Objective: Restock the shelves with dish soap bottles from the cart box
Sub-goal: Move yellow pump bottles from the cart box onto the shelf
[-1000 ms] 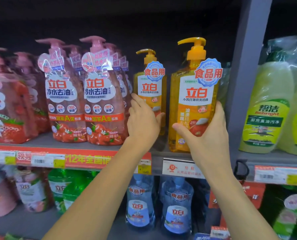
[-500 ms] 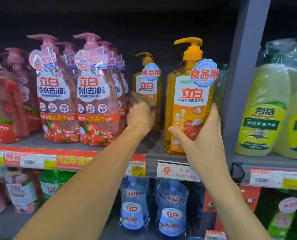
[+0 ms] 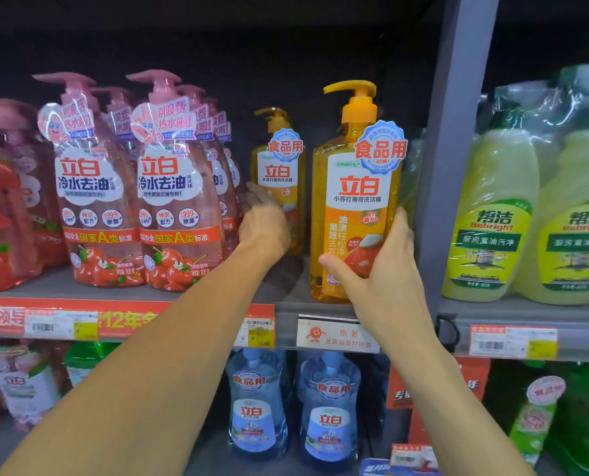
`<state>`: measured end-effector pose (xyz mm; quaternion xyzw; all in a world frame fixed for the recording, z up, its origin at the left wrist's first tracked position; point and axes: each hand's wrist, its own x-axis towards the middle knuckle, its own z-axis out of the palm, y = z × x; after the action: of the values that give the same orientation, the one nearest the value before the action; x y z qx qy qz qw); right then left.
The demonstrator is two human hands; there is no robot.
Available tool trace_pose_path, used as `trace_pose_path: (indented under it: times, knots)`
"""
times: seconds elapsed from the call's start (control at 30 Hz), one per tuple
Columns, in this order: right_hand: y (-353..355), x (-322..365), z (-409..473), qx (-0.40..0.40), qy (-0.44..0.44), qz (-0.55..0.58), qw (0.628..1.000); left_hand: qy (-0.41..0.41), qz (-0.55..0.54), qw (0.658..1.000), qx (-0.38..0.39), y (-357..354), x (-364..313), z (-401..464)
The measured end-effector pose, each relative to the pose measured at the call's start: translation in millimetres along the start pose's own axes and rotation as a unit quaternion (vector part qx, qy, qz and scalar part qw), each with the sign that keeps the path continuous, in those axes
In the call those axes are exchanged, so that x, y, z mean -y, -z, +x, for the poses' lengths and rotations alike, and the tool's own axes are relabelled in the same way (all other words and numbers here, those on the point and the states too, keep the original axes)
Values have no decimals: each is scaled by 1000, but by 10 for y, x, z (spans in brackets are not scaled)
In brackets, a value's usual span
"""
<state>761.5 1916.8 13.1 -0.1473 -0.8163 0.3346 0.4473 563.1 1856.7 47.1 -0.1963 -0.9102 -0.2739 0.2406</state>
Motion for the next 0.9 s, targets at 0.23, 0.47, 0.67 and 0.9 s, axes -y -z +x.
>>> trace_pose_path:
  times: [0.23,0.47,0.67,0.9]
  knots:
    - [39,53,4,-5,-14,-39,999,-107,68,990,55,322,31,-473]
    - [23,177,-70,-28,-38,-183,982,-208,114,970,54,439,320,-987]
    - [-23,233,5,-25,-56,-206,977,-232,113,966,18,377,459,-1164]
    - [-173,181,387,0,-106,-188,976,-236,108,966,9,375,488,-1183]
